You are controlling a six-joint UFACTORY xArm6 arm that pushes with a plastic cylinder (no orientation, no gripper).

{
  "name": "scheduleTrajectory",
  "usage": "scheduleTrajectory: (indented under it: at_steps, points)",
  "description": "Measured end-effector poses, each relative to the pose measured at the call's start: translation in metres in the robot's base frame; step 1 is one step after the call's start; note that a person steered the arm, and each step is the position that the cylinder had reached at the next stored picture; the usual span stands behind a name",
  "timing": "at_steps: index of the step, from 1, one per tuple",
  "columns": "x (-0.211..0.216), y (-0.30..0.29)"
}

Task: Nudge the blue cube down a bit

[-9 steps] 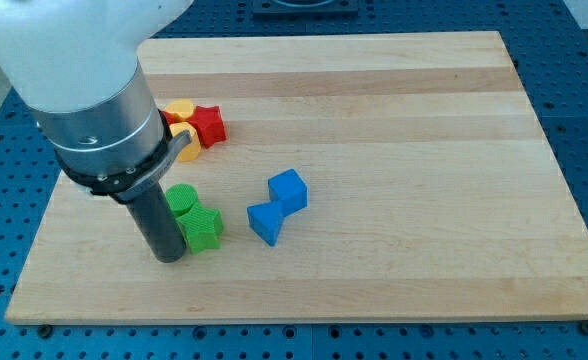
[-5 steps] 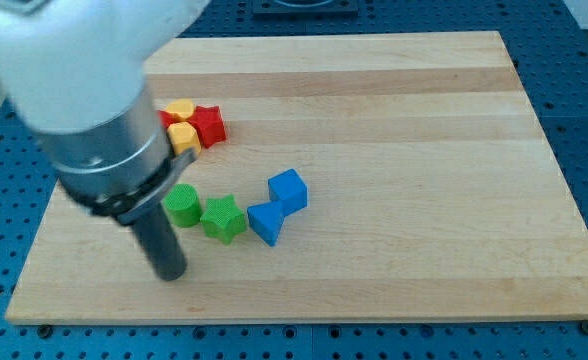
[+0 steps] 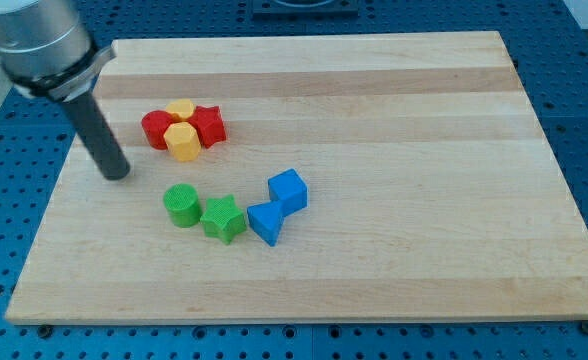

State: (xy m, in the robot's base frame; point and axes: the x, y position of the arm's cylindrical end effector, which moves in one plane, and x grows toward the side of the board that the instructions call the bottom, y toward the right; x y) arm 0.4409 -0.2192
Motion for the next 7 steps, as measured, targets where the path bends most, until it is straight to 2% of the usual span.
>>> scheduleTrajectory:
  at_steps: [2,3,7]
  points:
    - [-0.019,0.121]
    - [-0.006,0.160]
    - [0.037,0.183]
